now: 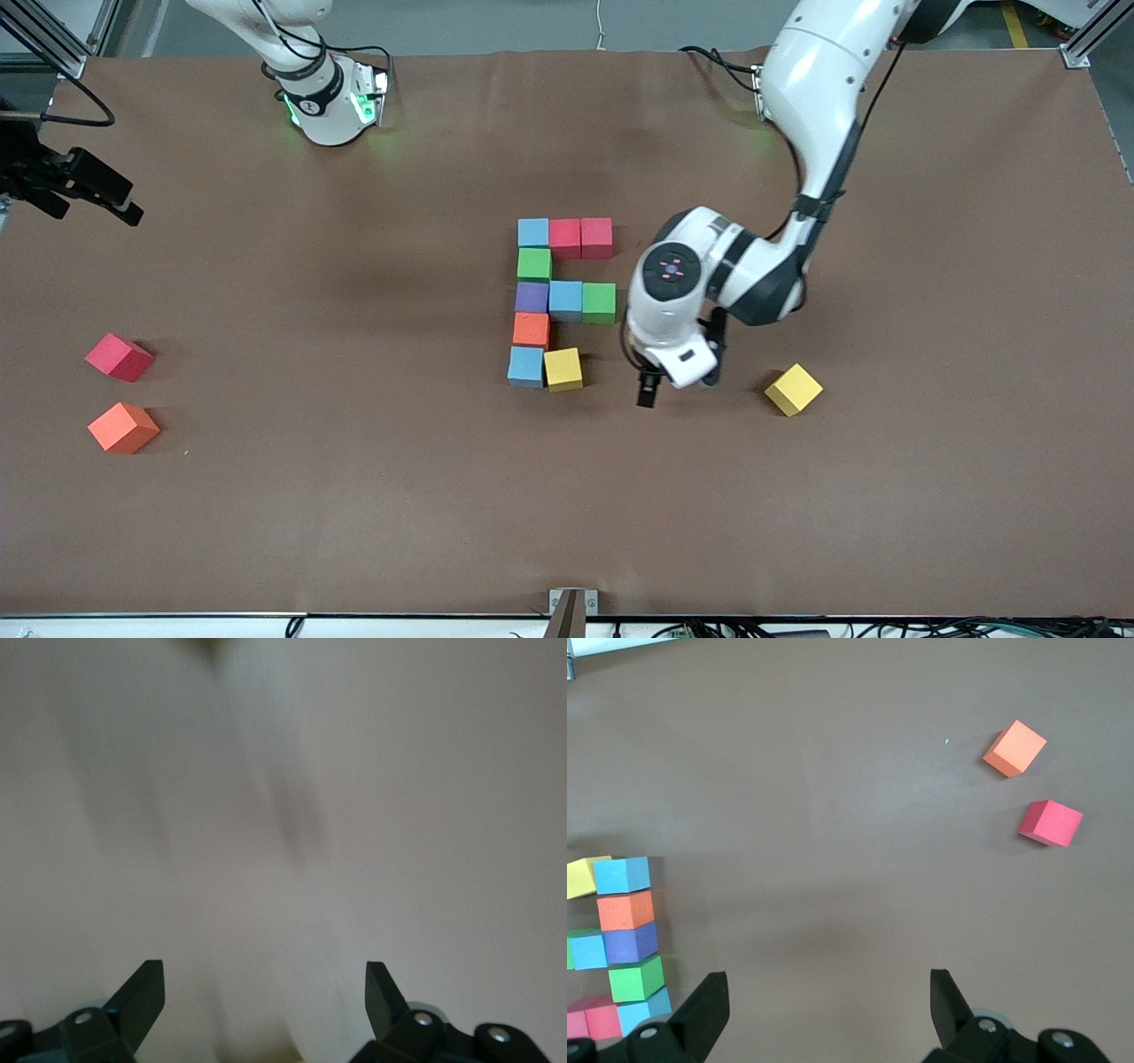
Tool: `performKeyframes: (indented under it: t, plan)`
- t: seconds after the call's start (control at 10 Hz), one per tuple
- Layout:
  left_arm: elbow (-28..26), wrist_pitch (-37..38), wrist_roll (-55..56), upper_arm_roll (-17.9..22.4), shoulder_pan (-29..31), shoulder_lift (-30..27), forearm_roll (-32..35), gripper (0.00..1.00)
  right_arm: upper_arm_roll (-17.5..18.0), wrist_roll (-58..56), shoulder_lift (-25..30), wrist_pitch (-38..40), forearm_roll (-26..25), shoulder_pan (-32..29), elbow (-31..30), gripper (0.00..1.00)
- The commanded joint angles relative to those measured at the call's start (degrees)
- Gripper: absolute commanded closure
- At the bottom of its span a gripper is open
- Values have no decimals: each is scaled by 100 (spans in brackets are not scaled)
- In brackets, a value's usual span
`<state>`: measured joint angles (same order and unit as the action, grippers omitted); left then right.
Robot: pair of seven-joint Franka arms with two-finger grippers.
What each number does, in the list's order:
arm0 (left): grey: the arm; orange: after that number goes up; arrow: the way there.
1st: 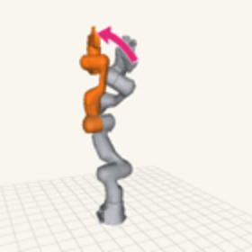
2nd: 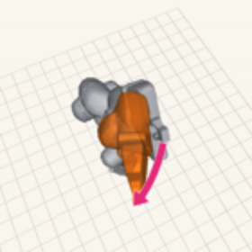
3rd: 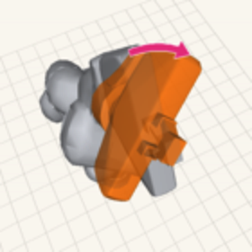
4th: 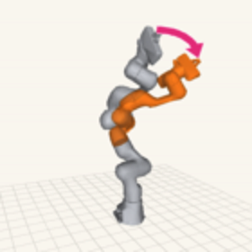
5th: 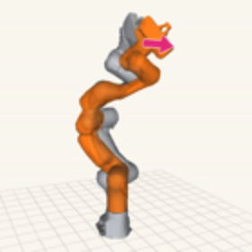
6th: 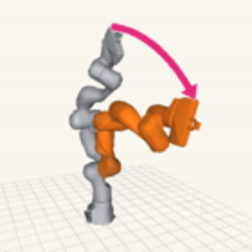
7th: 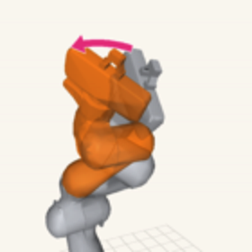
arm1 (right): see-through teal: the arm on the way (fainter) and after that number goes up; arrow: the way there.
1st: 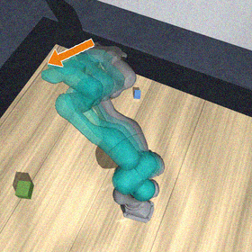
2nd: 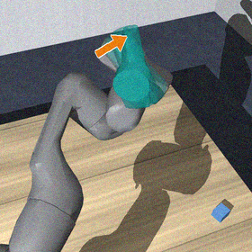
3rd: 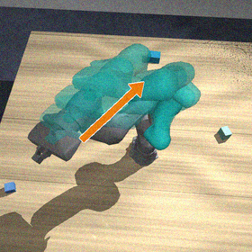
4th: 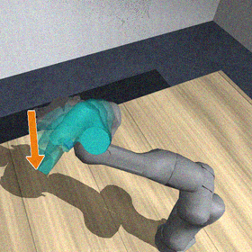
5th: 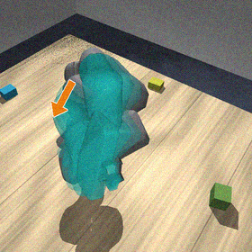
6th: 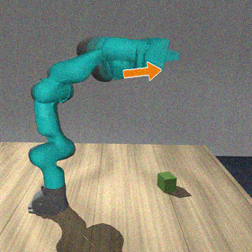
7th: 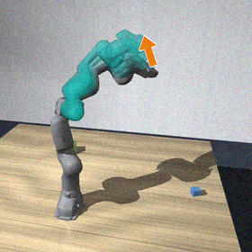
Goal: Arrange 11 blocks into digit 3
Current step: 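Grasp the second yellow cube with the left gripper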
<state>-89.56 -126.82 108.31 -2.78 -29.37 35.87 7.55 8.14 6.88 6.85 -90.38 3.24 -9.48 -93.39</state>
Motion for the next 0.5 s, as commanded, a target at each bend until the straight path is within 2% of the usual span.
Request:
performKeyframes:
  t: [0.0, 0.4]
  plan:
    - [-1131, 0, -1392, -38, 509, -843, 106, 0, 29, -99, 71, 282, -113, -18, 5, 0]
    - [-1703, -376, -3461, -56, 1564, -942, 221, 0, 29, -108, 71, 345, -113, -18, 5, 0]
